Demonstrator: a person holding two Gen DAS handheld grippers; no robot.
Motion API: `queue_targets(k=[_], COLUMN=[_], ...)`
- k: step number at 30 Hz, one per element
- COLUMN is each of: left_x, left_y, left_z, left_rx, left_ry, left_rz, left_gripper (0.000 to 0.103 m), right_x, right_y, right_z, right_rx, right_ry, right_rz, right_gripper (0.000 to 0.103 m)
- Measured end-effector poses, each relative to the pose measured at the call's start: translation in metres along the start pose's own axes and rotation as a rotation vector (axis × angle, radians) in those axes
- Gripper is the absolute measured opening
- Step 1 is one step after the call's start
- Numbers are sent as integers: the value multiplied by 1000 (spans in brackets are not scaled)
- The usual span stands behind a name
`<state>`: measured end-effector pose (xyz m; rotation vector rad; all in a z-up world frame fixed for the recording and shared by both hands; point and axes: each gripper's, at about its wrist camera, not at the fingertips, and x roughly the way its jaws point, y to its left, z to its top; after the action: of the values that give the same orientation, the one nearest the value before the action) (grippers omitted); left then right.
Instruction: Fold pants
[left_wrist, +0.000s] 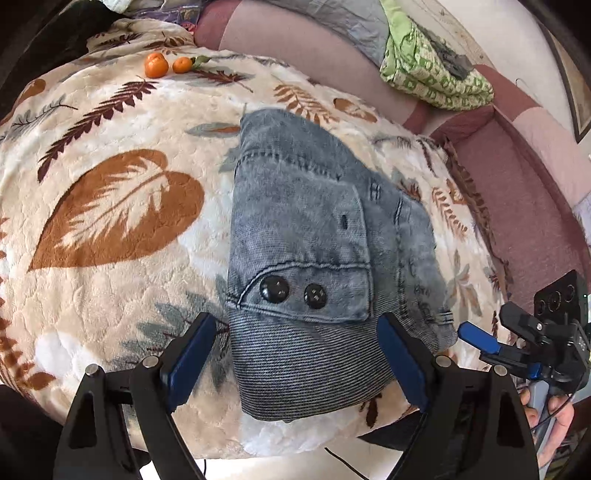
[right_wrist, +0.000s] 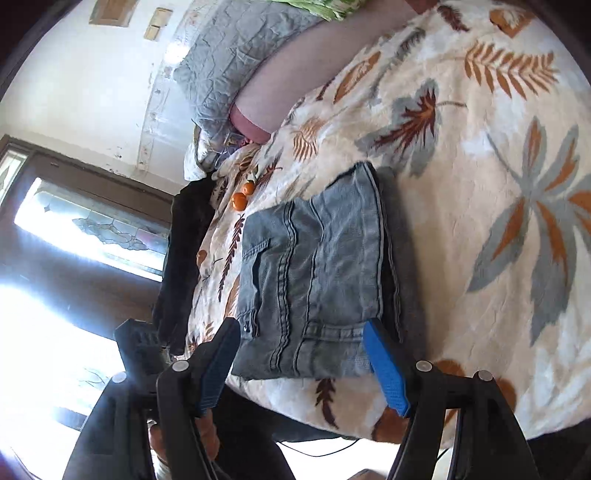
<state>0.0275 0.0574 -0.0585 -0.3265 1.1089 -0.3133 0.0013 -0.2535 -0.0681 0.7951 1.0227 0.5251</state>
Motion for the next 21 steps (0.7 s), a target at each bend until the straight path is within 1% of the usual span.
queue_targets(k=[2, 5, 7, 9, 12, 14, 15, 16, 17, 18, 21], left_x=[8, 7, 9, 11, 14, 17, 17, 16, 16, 17, 18], left_y=[5, 4, 1, -1, -6, -12, -13, -13, -13, -13, -14], left_z=[-7, -11, -10, -9, -9, -10, -10, -10, -10, -10, -11], left_rx=[6, 21, 25, 32, 36, 45, 49, 51, 52, 52, 62], left_ry=[21, 3, 6, 6, -6, -12, -12, -11, -9, -8, -10], left_rz=[25, 43, 53, 58, 71, 88, 92, 94, 89, 88, 93], left_gripper=[89, 89, 89, 89, 90, 90, 90, 90, 90, 90, 90], right_x=[0, 8, 14, 18, 29, 39, 41, 40, 37, 34, 30], right_y=[-8, -13, -10, -3, -2, -9, -10, -9, -9, -10, -12], right_z=[-12, -16, -18, -23, -25, -23, -21, -19, -16, -12, -7], right_rx=[40, 84, 107, 99, 105, 145, 149, 142, 130, 122, 88], right_ry=[-6, 9, 23, 37, 43, 41, 27, 4, -20, -39, -60], right_rz=[4, 49, 61, 73, 59, 55, 49, 35, 10, -9, -81], right_gripper=[72, 71, 71, 71, 71, 70, 66, 46, 21, 15, 9])
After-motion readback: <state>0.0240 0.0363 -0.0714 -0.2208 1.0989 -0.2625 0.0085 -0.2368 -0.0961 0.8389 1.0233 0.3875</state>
